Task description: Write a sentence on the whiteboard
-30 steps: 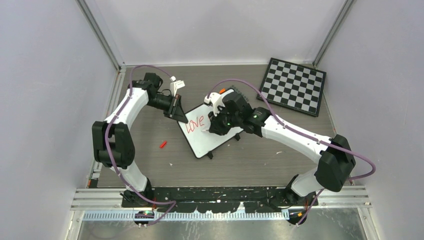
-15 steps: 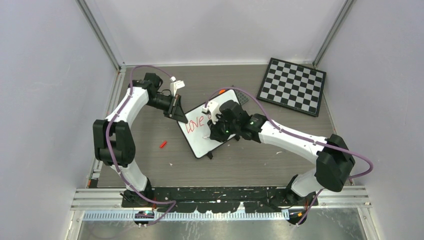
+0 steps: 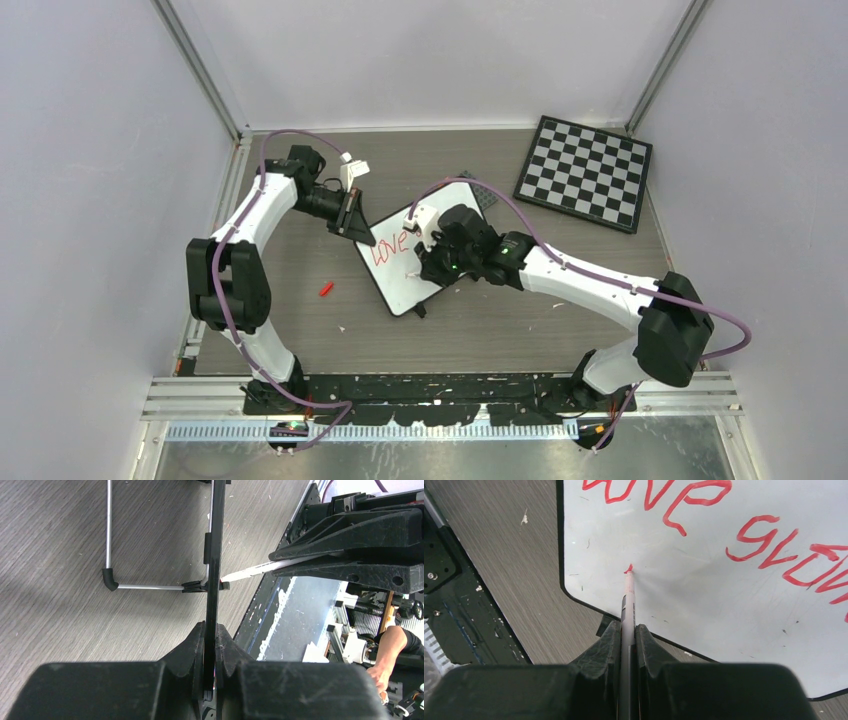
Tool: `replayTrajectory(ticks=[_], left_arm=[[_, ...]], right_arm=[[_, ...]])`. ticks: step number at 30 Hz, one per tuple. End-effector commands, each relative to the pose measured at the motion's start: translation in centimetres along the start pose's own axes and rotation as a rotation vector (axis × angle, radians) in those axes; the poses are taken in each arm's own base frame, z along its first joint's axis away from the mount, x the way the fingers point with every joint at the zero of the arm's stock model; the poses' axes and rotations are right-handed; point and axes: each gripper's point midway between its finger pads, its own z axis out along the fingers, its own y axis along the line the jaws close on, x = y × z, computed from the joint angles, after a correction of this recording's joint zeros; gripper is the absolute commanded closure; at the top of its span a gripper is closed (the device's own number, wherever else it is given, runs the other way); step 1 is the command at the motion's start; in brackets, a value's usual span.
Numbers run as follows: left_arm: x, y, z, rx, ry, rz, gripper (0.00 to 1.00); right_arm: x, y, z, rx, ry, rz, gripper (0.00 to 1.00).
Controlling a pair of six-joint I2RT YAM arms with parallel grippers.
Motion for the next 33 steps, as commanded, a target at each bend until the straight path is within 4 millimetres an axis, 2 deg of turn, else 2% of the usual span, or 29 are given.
replayTrajectory(ticks=[1,18,26,33], left_arm=[[-0.1,1.8,-0.1,-0.077,0.019,-0.006,1.00],[-0.1,1.5,-0.2,-0.076,0.015,0.000,1.00],[0.0,1.5,-0.3,-0.080,0.018,0.004,1.00],[0.1,1.5,-0.3,-0.083,0.021,0.006,1.00]], right_arm=[[-2.5,-0.6,-0.6,0.053,-0.080,-0.027,1.00],[-3.8,0.0,0.2,0.054,-0.090,-0.066,1.00],[-1.6,1.1,0.9,0.019,-0.032,-0.097,1.00],[-0.1,0.6,0.7,0.042,0.006,-0.119,1.00]])
